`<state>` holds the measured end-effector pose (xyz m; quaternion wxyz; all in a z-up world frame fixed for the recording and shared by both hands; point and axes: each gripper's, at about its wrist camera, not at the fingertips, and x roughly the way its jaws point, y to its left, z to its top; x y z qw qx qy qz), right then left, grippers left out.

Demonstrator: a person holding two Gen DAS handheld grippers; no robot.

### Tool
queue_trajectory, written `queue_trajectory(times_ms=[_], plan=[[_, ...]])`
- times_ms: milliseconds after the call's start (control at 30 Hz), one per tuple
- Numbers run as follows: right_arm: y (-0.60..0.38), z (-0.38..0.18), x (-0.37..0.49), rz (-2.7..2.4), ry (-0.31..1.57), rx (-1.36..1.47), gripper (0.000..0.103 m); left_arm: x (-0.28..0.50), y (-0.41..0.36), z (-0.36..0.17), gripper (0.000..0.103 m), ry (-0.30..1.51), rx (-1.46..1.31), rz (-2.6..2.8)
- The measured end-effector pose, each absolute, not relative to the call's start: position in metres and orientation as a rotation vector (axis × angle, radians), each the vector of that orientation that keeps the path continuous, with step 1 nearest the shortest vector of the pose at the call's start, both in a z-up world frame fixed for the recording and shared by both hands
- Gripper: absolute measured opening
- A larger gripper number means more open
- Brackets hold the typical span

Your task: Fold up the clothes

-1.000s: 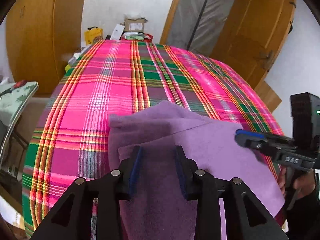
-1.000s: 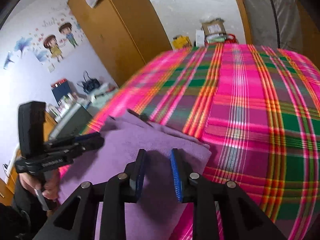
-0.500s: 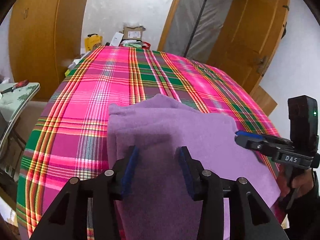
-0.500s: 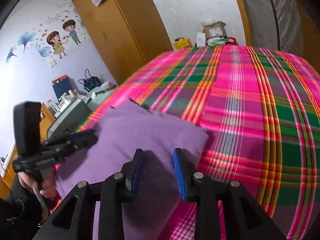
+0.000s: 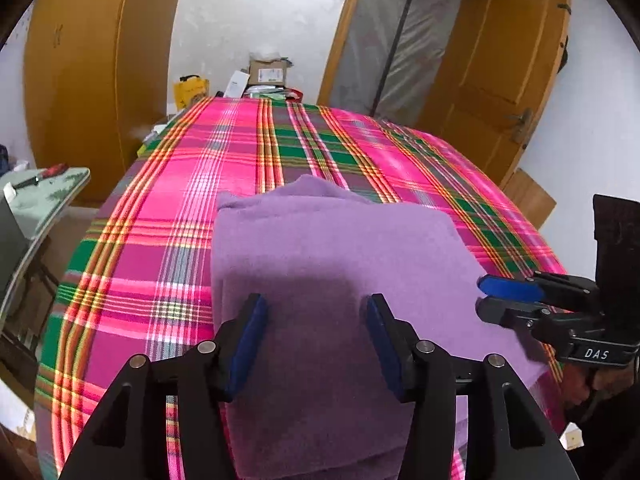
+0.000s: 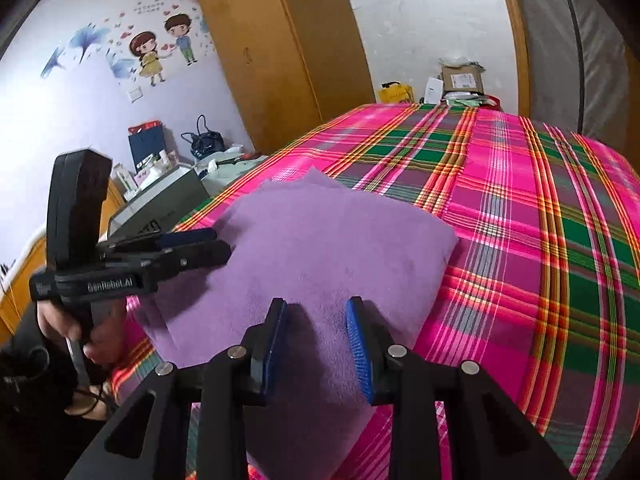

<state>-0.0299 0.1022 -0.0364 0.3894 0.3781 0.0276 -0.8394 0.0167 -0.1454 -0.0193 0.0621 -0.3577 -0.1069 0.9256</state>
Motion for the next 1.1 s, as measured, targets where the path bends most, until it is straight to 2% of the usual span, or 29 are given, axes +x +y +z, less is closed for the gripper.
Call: queue_trajectory(times_ms=[267,600,900,1100], plan=[[0.111,-0.036,-0.018,-2.127,0.078,0.949,0.031,0.027,-0.155,-0.020,0.055,-0.387,-1.091,2.792],[0.113,-0.033,-0.002,-2.160,0.107,0.950,0.032,0.044,-0.152,-0.021,0.055,-0.368,-1.076,2.793],[0.120,-0.024,0.004,-2.175,0.051,0.947,0.033,0.054,-0.153,-0.008,0.055,-0.428,-1.013,2.818],[0.126,-0.021,-0.004,-2.169,0.016,0.941,0.033,0.047,-0.152,-0.016,0.055,-0.436,-1.066,2.815]])
